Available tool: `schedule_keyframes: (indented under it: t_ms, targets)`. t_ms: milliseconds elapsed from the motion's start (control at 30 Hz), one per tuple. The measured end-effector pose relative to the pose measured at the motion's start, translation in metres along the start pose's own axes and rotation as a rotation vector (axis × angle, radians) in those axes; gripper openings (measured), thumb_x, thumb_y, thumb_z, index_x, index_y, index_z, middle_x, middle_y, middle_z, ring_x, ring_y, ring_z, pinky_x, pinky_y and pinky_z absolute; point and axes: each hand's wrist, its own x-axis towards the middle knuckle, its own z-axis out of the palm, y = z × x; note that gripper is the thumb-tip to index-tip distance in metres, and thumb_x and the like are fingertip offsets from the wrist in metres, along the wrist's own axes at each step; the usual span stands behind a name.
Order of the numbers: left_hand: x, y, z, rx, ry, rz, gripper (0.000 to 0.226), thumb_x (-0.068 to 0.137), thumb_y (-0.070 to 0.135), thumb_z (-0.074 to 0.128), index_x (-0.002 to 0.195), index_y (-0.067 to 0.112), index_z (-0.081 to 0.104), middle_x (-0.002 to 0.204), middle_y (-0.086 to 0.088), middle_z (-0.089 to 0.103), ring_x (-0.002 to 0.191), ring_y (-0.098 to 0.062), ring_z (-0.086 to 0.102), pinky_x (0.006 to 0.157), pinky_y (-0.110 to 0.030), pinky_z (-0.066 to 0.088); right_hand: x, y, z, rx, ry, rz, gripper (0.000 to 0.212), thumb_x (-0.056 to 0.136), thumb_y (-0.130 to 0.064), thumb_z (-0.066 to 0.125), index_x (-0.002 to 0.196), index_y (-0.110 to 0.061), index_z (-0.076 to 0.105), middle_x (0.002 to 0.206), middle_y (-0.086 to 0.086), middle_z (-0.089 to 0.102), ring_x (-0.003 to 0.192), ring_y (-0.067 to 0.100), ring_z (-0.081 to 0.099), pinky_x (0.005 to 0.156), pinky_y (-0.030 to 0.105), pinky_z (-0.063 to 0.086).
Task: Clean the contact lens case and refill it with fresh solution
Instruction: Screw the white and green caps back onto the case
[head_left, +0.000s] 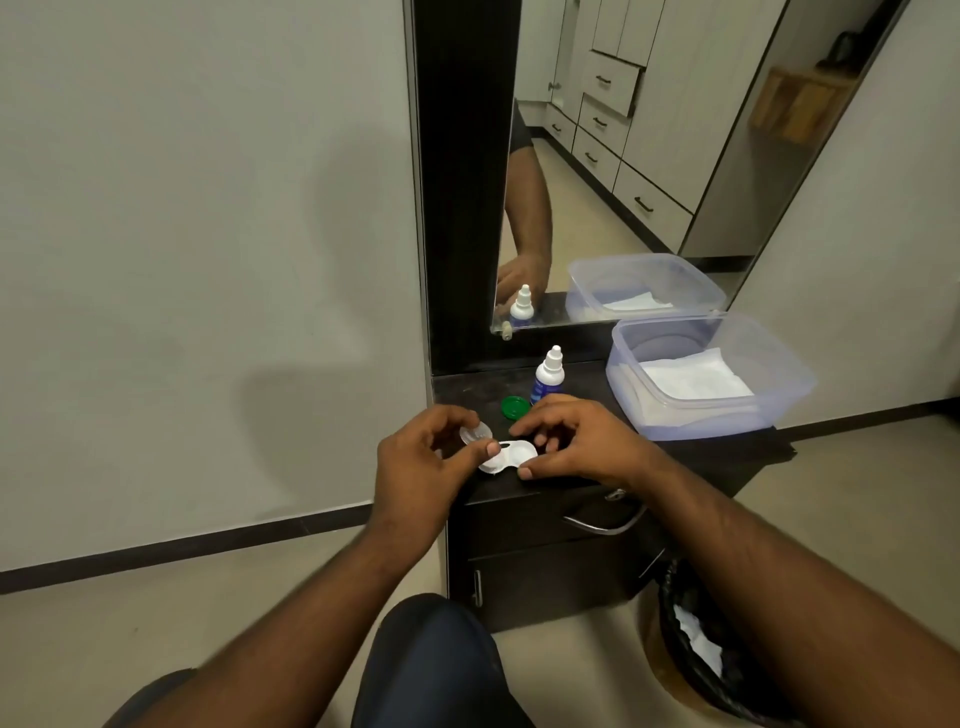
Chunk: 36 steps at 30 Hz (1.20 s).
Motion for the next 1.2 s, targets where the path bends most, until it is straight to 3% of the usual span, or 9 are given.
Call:
schedule_keyframes:
  t_ms: [167, 667, 833, 1000, 1200]
  targets:
    - [-0.005, -0.008, 0.008, -0.048, -0.008, -0.039, 0.017, 0.071, 0.02, 0.081, 0.08, 0.024, 0.067, 0.095, 0.015, 0.069, 0.092, 0.004, 0.062, 0.076, -0.002, 0.042, -0.001, 0.003, 0.003, -0.08, 0.017, -0.086, 0.037, 0.067, -0.025, 0.084, 0.102, -0.027, 0.071, 0.102, -0.012, 0.059, 0.085, 0.005, 0.058, 0.073, 0.017, 0.051]
    - [-0.01, -0.021, 0.013, 0.023, -0.057, 0.017, 0.019, 0.072, 0.022, 0.081, 0.081, 0.025, 0.065, 0.096, 0.012, 0.068, 0.095, 0.001, 0.06, 0.078, -0.003, 0.043, 0.0, 0.006, 0.006, -0.092, 0.034, -0.142, 0.034, 0.069, -0.024, 0.083, 0.101, -0.023, 0.072, 0.1, -0.012, 0.061, 0.086, 0.001, 0.057, 0.072, 0.015, 0.048]
    - [-0.01, -0.025, 0.016, 0.116, -0.058, 0.086, 0.021, 0.072, 0.03, 0.08, 0.088, 0.026, 0.066, 0.094, 0.009, 0.067, 0.089, -0.003, 0.057, 0.075, -0.018, 0.048, 0.001, 0.007, 0.006, -0.087, 0.032, -0.147, 0.034, 0.069, -0.023, 0.083, 0.101, -0.023, 0.072, 0.1, -0.011, 0.061, 0.086, 0.001, 0.057, 0.072, 0.016, 0.048]
    - [-0.007, -0.025, 0.015, 0.207, -0.086, 0.183, 0.024, 0.075, 0.032, 0.077, 0.096, 0.021, 0.072, 0.097, 0.008, 0.069, 0.088, 0.004, 0.052, 0.078, -0.014, 0.044, 0.0, 0.007, 0.007, -0.083, 0.04, -0.154, 0.032, 0.069, -0.022, 0.083, 0.099, -0.022, 0.072, 0.1, -0.009, 0.061, 0.085, 0.003, 0.058, 0.072, 0.017, 0.05]
    - [-0.007, -0.024, 0.018, 0.29, -0.093, 0.187, 0.03, 0.078, 0.035, 0.073, 0.106, 0.025, 0.073, 0.101, 0.008, 0.066, 0.096, -0.002, 0.046, 0.077, -0.009, 0.034, 0.0, 0.006, 0.007, -0.094, 0.04, -0.15, 0.032, 0.069, -0.025, 0.082, 0.099, -0.022, 0.072, 0.1, -0.009, 0.061, 0.087, 0.005, 0.058, 0.072, 0.015, 0.05]
